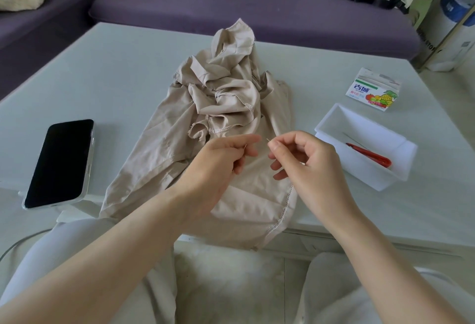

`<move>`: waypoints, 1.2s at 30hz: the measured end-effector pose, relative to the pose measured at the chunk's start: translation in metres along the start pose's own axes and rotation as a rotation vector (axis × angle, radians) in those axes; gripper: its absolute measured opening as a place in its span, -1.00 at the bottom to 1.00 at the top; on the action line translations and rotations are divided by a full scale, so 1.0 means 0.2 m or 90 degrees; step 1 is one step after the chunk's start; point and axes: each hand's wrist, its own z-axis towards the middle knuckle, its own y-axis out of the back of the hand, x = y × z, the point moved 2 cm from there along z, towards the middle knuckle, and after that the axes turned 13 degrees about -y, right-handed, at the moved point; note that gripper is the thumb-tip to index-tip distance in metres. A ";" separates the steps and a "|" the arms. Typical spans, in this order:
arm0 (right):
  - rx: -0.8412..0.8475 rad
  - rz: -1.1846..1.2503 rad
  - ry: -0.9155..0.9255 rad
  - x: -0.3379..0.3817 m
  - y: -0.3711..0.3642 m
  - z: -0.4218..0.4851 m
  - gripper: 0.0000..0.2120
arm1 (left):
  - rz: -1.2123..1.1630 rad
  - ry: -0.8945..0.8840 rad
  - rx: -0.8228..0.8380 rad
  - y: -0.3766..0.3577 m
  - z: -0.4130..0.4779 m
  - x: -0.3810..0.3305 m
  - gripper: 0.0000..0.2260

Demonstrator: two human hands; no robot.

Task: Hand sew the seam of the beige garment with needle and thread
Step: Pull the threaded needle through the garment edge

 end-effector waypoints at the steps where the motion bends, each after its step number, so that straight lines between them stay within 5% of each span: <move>1: -0.004 0.004 0.004 0.00 0.00 0.00 -0.86 | -0.005 -0.012 0.006 0.00 0.00 0.00 -0.65; 17: -0.032 -0.219 0.148 0.18 -0.09 0.15 -0.87 | -0.139 0.041 -0.092 0.12 0.03 -0.05 -0.71; 21: -0.017 -0.282 0.178 0.14 -0.15 0.17 -0.90 | -0.071 -0.010 -0.080 0.16 0.04 -0.06 -0.80; 24: -0.005 -0.294 0.208 0.09 -0.18 0.15 -0.94 | -0.043 -0.019 -0.085 0.15 0.04 -0.05 -0.95; 30: -0.021 -0.218 0.203 0.07 -0.20 0.13 -0.94 | -0.201 0.073 -0.121 0.14 0.04 -0.02 -0.82; 36: 0.048 -0.052 0.069 0.07 -0.20 0.13 -0.93 | 0.095 -0.075 -0.002 0.15 0.01 0.00 -0.75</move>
